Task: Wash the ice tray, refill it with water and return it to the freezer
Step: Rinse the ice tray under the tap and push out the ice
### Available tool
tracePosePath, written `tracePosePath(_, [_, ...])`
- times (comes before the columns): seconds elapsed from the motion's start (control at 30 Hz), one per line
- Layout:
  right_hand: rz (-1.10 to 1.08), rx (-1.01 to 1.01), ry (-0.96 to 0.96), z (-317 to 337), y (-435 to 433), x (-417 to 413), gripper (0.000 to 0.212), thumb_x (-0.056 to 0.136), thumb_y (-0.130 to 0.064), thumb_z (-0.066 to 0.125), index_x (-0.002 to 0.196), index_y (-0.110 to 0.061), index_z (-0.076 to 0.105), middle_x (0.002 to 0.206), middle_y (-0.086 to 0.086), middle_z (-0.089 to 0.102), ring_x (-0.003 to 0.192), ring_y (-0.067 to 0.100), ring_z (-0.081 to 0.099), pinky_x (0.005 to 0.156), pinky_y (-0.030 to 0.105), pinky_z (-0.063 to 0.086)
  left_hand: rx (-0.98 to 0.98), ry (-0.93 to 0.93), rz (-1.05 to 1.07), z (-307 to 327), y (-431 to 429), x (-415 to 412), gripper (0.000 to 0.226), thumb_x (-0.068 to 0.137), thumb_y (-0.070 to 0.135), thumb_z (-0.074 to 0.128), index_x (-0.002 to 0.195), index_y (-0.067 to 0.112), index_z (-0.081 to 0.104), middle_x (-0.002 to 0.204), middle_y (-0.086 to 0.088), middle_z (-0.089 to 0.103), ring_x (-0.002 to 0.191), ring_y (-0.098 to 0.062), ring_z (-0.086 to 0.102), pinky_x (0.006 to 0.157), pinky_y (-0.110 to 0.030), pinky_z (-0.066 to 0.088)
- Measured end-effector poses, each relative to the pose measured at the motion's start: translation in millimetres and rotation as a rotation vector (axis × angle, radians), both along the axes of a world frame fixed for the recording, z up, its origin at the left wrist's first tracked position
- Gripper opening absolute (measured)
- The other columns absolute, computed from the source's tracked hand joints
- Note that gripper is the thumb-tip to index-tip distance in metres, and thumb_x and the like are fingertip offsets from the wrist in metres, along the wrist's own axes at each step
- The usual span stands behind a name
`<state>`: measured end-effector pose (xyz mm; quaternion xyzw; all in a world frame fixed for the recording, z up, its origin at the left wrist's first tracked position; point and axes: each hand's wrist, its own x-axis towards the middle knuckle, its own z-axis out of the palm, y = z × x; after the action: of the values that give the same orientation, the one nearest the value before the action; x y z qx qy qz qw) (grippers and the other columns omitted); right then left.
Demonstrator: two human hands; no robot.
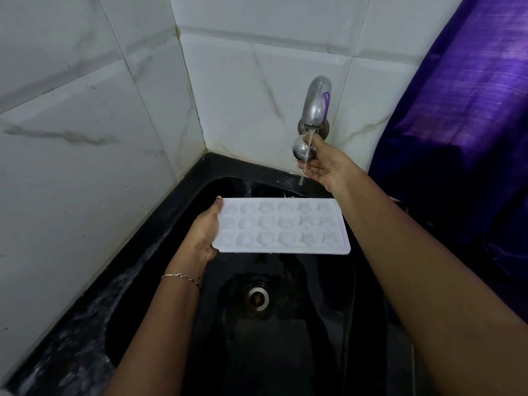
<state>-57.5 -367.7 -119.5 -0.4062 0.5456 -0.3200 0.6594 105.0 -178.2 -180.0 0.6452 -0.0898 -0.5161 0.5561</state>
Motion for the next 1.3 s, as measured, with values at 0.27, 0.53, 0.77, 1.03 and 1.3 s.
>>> tracePosePath(0.27, [0.015,-0.002,-0.003,1.7,1.1,-2.1,0.051,0.074,-0.049,0.076,0.105,-0.01,0.066,0.092,0.009,0.072,0.078,0.017,0.07,0.063,0.025,0.055,-0.011,-0.002,-0.012,1.4,-3.0,-3.4,0.04,0.098,0.048,0.046,0.098,0.013,0.067,0.095,-0.009,0.073,0.086,-0.028,0.07,0.07,-0.041,0.056])
tracePosePath(0.53, [0.071,-0.068,0.071,5.9,11.7,-24.5,0.056,0.076,-0.056,0.072,0.107,-0.009,0.067,0.095,0.004,0.073,0.088,0.016,0.07,0.08,0.028,0.056,-0.017,0.022,-0.021,0.0,-5.7,-5.6,0.041,0.097,0.047,0.047,0.102,0.012,0.067,0.1,-0.012,0.072,0.09,-0.031,0.07,0.075,-0.044,0.057])
tracePosePath(0.77, [-0.065,-0.097,0.208,-19.0,33.1,-83.9,0.03,0.091,-0.039,0.058,0.102,-0.014,0.07,0.099,-0.002,0.075,0.096,0.012,0.067,0.09,0.028,0.05,-0.027,0.031,-0.047,-2.8,-15.4,-11.6,0.045,0.097,0.049,0.047,0.106,0.009,0.067,0.1,-0.012,0.073,0.09,-0.03,0.071,0.074,-0.042,0.057])
tracePosePath(1.03, [-0.118,0.135,0.008,-48.2,78.3,-115.3,0.04,0.094,-0.048,0.052,0.104,-0.014,0.071,0.097,0.011,0.075,0.09,0.031,0.071,0.079,0.043,0.056,-0.049,0.017,-0.108,-0.8,-28.8,-29.6,0.043,0.099,0.046,0.044,0.1,0.009,0.067,0.093,-0.01,0.074,0.081,-0.026,0.072,0.066,-0.037,0.056])
tracePosePath(1.3, [-0.16,0.167,-0.122,-47.6,86.0,-121.3,0.041,0.095,-0.05,0.048,0.099,-0.017,0.071,0.091,0.009,0.076,0.088,0.03,0.07,0.075,0.04,0.055,-0.048,0.004,-0.135,2.0,-31.1,-36.7,0.042,0.099,0.045,0.044,0.097,0.011,0.068,0.092,-0.01,0.074,0.081,-0.027,0.071,0.068,-0.038,0.057])
